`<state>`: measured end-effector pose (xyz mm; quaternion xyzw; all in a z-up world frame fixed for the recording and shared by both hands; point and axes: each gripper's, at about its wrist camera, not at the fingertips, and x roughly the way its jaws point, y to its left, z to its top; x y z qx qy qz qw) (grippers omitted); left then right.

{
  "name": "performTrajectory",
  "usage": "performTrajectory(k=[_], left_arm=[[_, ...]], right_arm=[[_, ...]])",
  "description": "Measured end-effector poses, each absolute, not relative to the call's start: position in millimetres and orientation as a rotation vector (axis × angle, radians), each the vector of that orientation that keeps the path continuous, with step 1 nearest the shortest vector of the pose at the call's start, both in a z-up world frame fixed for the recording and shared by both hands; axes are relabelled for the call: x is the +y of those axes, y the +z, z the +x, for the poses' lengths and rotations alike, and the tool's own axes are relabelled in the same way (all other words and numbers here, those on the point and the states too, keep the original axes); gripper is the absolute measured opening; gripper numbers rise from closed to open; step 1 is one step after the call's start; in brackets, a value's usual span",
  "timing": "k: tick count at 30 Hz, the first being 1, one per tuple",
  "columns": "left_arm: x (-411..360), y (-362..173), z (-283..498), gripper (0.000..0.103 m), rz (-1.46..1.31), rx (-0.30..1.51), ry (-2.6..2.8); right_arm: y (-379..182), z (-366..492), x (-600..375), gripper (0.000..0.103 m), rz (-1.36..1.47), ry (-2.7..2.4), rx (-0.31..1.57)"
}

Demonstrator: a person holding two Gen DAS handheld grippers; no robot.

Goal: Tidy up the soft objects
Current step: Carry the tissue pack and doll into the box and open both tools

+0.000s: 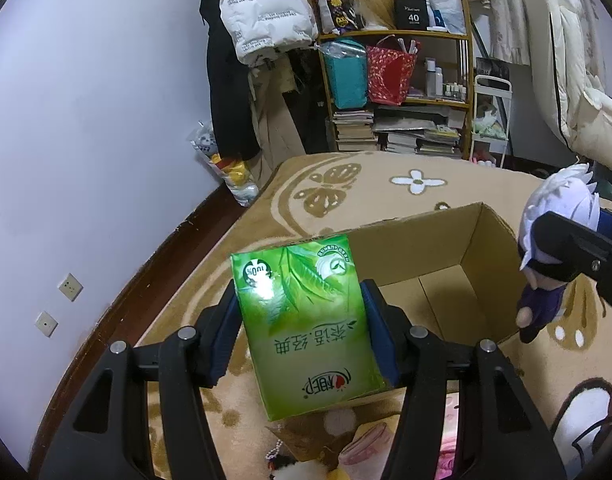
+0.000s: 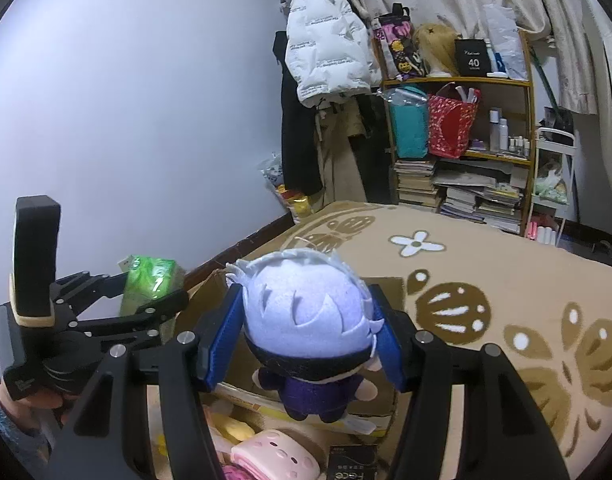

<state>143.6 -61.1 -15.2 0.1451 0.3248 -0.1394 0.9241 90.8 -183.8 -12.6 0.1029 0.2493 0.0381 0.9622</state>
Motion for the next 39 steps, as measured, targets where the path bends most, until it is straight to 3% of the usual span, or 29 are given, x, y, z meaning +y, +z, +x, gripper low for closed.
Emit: performTrajectory(k=[25,28,31,35,39], left_arm=[[-60,-36,159,0.06,0.275,0.71,-0.25],[-57,-31,159,0.071,0.26,0.693,-0.247],[-53,-27,157,0.075,0.243,0.68,-0.243],[-46,-21,155,0.091,0.219,0.673,-0.237],[-40,-14,151,0.099,0.216,0.658,-0.226]], right_arm=[[-47,117,-177,0.067,0.164,0.06,0.58],[-45,115,-179,0.074,0.167,0.056,0.579],[-43,112,-180,0.079,0.173,0.056,0.572],[-40,106,-178,0.09,0.166,0.046,0.567],[-38,101,-176,0.093,0.164,0.041,0.571]])
